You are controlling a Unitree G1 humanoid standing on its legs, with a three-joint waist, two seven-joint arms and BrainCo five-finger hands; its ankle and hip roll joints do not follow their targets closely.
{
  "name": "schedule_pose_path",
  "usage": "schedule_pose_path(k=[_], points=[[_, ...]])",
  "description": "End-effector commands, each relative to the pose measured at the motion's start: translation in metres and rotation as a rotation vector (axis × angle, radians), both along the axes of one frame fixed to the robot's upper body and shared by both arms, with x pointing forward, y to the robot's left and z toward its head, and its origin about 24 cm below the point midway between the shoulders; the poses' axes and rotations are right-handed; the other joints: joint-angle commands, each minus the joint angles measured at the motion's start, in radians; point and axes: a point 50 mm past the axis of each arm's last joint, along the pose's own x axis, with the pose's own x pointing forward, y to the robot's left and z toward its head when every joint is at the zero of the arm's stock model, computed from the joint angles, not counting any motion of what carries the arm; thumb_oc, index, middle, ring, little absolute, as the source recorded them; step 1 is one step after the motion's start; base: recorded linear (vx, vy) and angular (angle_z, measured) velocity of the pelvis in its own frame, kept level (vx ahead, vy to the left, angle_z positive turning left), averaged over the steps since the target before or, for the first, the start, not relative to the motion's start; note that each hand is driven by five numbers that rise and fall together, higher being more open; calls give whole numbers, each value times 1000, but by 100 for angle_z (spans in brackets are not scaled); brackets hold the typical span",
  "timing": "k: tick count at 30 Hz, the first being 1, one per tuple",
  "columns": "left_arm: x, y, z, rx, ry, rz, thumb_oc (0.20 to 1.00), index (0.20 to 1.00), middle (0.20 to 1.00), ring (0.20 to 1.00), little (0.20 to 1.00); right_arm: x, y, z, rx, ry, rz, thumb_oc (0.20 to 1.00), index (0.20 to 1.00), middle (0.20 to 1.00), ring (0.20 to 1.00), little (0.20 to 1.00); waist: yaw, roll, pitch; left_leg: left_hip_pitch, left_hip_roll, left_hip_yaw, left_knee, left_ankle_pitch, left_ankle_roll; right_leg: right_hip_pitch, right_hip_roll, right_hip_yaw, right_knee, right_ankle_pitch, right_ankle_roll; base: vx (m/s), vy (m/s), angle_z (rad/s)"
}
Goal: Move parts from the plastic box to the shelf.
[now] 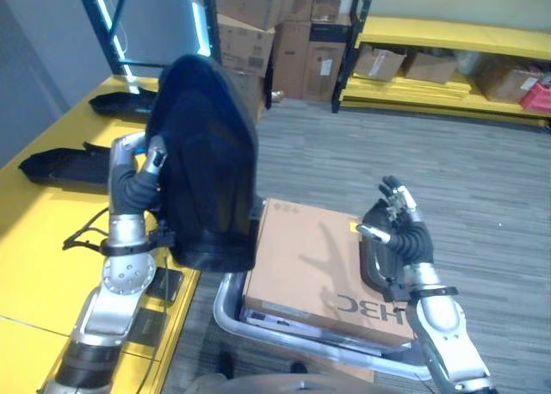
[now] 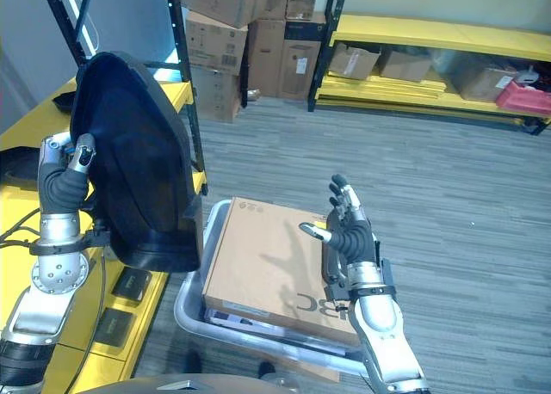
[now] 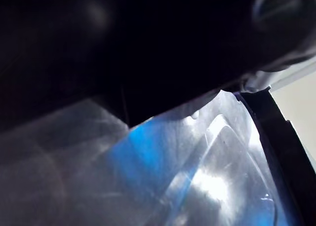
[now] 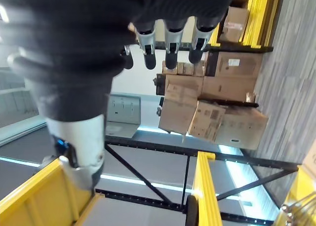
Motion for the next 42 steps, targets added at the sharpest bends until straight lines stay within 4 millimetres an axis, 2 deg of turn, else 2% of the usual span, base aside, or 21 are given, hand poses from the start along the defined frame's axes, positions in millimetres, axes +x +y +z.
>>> schedule_pose_path(k=[1, 5, 8, 10, 12, 13, 14, 15, 17, 18, 19, 23, 25, 26, 28, 32, 36, 39, 40, 41, 42], points=[[-2, 7, 29, -23, -159, -18, 200, 200, 200, 200, 200, 16, 10, 28, 52, -144, 84, 1000, 1000, 1000, 1000, 1000, 14, -20, -1, 134, 49, -9, 0, -161, -25, 0, -39, -29, 26, -67, 28, 8, -17, 16], [-5, 14, 24, -41, -129, -13, 200, 200, 200, 200, 200, 26, 31, 39, 124, -180, 203, 1000, 1000, 1000, 1000, 1000, 50, -19, 37, 119, 58, -50, 30, -163, -18, -58, -39, -33, 147, -103, 17, -39, -28, 14], [-8, 18, 28, -40, -147, -9, 200, 200, 200, 200, 200, 36, 49, 46, 182, -194, 302, 1000, 1000, 1000, 1000, 1000, 111, -20, 97, 56, 62, -90, 105, -173, -21, -96, -29, -60, 208, -144, 3, -149, -100, 24], [-14, 23, 32, -42, -180, 15, 200, 200, 200, 200, 200, 45, 64, 53, 188, -213, 361, 1000, 1000, 1000, 1000, 1000, 164, -16, 120, 4, 72, -148, 90, -122, -43, -110, -17, -122, 199, -164, -13, -172, -202, 42], [-16, 23, 37, -82, -214, 2, 200, 200, 200, 200, 200, 51, 70, 62, 195, -256, 365, 1000, 1000, 1000, 1000, 1000, 203, -7, 122, -75, 76, -225, 42, -20, -94, -134, -14, -229, 175, -166, -21, -209, -170, 116], [-17, 21, 39, -101, -241, -3, 200, 200, 200, 200, 200, 53, 66, 66, 180, -278, 344, 1000, 1000, 1000, 1000, 1000, 214, -2, 119, -109, 87, -188, 21, 15, -117, -136, -28, -293, 167, -183, -18, -224, -74, 171], [-15, 17, 41, -120, -253, -22, 200, 200, 200, 200, 200, 55, 67, 70, 158, -297, 331, 1000, 1000, 1000, 1000, 1000, 198, -1, 102, -143, 99, -109, 6, 29, -122, -135, -47, -362, 148, -188, -14, -147, -63, 212], [-15, 12, 43, -121, -266, -40, 200, 200, 200, 200, 200, 57, 67, 72, 125, -314, 311, 1000, 1000, 1000, 1000, 1000, 185, -7, 88, -174, 131, 13, 0, 37, -122, -122, -66, -429, 119, -178, -1, -18, -76, 283], [-15, 7, 45, -109, -279, -61, 200, 200, 200, 200, 200, 58, 67, 75, 96, -338, 290, 1000, 1000, 1000, 1000, 1000, 162, -18, 80, -185, 205, 201, 7, 34, -134, -81, -90, -494, 76, -166, 15, 22, -71, 265], [-15, 7, 45, -109, -280, -60, 200, 200, 200, 200, 200, 58, 68, 75, 96, -339, 289, 1000, 1000, 1000, 1000, 1000, 162, -19, 82, -183, 205, 202, 7, 34, -135, -77, -88, -495, 70, -163, 16, -90, -49, 223], [-18, 5, 45, -92, -279, -75, 200, 200, 200, 200, 200, 56, 69, 75, 110, -338, 302, 1000, 1000, 1000, 1000, 1000, 168, -14, 86, -148, 227, 250, 40, 40, -138, -50, -90, -534, 40, -139, 5, -86, -55, 199], [-26, 11, 43, -66, -275, -61, 200, 200, 200, 200, 200, 53, 74, 63, 156, -279, 349, 1000, 1000, 1000, 1000, 1000, 184, -16, 83, -50, 195, 221, 194, -110, -137, -45, -107, -597, 37, -111, -25, -104, 21, 92], [-27, 12, 42, -67, -272, -63, 200, 200, 200, 200, 200, 52, 75, 63, 166, -277, 358, 1000, 1000, 1000, 1000, 1000, 180, -14, 76, -21, 189, 220, 204, -137, -137, -41, -116, -623, 38, -107, -26, -28, 148, 100], [-27, 12, 41, -69, -263, -64, 200, 200, 200, 200, 200, 50, 75, 64, 165, -280, 366, 1000, 1000, 1000, 1000, 1000, 165, -7, 57, 30, 192, 227, 176, -141, -143, -35, -134, -672, 38, -85, -19, -18, 317, 166], [-26, 14, 39, -58, -238, -55, 200, 200, 200, 200, 200, 50, 74, 63, 160, -273, 367, 1000, 1000, 1000, 1000, 1000, 164, 14, 36, 57, 214, 212, 81, -109, -155, -32, -153, -698, 46, -62, -3, -3, 416, 133], [-27, 15, 35, -34, -205, -64, 200, 200, 200, 200, 200, 50, 76, 60, 148, -254, 373, 1000, 1000, 1000, 1000, 1000, 160, 25, 26, 82, 193, 193, 31, -152, -130, -31, -190, -684, 63, -30, 26, 27, 354, 34], [-22, 19, 36, 3, -180, -52, 200, 200, 200, 200, 200, 48, 79, 59, 136, -251, 368, 1000, 1000, 1000, 1000, 1000, 154, 4, 28, 79, 109, 197, 64, -215, -76, -39, -280, -655, 65, 66, 96, 53, 407, 6], [-17, 19, 39, 24, -185, -44, 200, 200, 200, 200, 200, 45, 81, 56, 137, -240, 370, 1000, 1000, 1000, 1000, 1000, 142, -3, 26, 76, 71, 204, 70, -238, -56, -46, -300, -625, 48, 83, 116, 17, 281, -14], [-9, 19, 44, 29, -211, -32, 200, 200, 200, 200, 200, 44, 80, 54, 142, -238, 358, 1000, 1000, 1000, 1000, 1000, 111, -7, 37, 68, 49, 191, 88, -253, -36, -85, -293, -506, 64, 86, 124, -50, 261, -8], [-2, 18, 47, 41, -221, -24, 200, 200, 200, 200, 200, 41, 72, 52, 133, -235, 333, 1000, 1000, 1000, 1000, 1000, 64, -8, 52, 60, 27, 170, 84, -233, -18, -127, -245, -342, 96, 52, 103, -33, 309, -1], [3, 15, 46, 34, -212, -34, 200, 200, 200, 200, 200, 40, 70, 52, 133, -231, 326, 1000, 1000, 1000, 1000, 1000, 50, -5, 53, 60, 19, 157, 77, -227, -11, -142, -213, -258, 105, 20, 105, -25, 205, 63]])
